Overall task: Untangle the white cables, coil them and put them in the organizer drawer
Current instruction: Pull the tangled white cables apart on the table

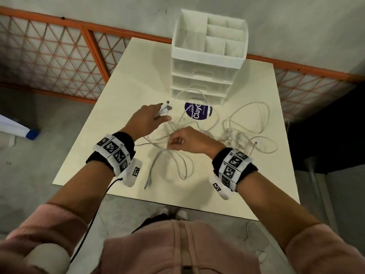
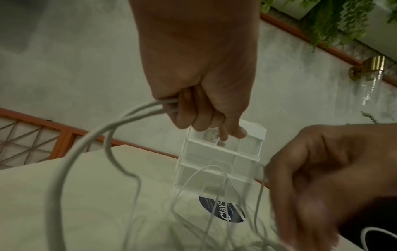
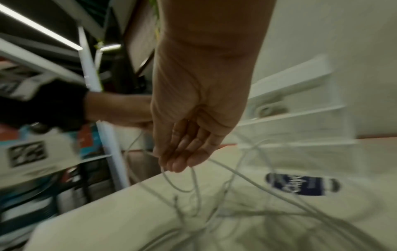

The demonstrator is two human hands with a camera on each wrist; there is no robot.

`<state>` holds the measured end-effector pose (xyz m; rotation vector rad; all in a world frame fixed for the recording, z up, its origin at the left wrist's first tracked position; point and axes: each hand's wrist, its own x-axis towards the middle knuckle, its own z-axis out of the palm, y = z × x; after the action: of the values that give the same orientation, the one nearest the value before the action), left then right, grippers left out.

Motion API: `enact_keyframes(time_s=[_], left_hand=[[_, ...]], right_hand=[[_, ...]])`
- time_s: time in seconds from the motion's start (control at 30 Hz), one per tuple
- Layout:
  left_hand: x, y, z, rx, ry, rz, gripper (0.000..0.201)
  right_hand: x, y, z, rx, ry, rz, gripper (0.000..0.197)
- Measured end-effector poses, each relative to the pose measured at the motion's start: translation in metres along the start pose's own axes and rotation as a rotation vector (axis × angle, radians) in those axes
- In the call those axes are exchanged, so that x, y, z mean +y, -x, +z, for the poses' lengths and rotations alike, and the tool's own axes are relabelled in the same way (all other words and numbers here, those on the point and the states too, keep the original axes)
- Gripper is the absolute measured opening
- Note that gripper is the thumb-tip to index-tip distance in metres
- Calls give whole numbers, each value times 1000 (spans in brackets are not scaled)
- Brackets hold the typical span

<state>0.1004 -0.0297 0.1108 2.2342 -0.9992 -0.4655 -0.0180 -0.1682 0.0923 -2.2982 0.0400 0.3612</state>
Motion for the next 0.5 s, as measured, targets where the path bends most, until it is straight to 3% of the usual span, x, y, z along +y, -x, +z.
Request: enact_keyframes(time_s=[0.03, 0.07, 0.2, 0.23, 0.27, 0.4, 0.5], left_hand=[[-31, 11, -9, 35, 46, -95, 50], [-29, 12, -9, 61, 79, -85, 46], [-6, 7, -9, 106, 198, -7, 19], [30, -9, -3, 54, 220, 96, 16], [30, -10, -2, 52, 222, 105, 15], [37, -13, -3, 53, 247, 147, 22], [33, -10, -2, 48, 229, 111, 29]], right_hand=[[-12, -36, 32, -176, 29, -45, 17], [-19, -38, 44, -254, 84, -40, 20], [-14, -47, 69, -393, 269, -34, 49], [4, -29, 53, -320, 359, -26, 52], [7, -28, 57, -314, 436, -56, 49], [21, -23, 58, -221, 653, -145, 15], [24, -25, 45, -198, 445, -82, 9]])
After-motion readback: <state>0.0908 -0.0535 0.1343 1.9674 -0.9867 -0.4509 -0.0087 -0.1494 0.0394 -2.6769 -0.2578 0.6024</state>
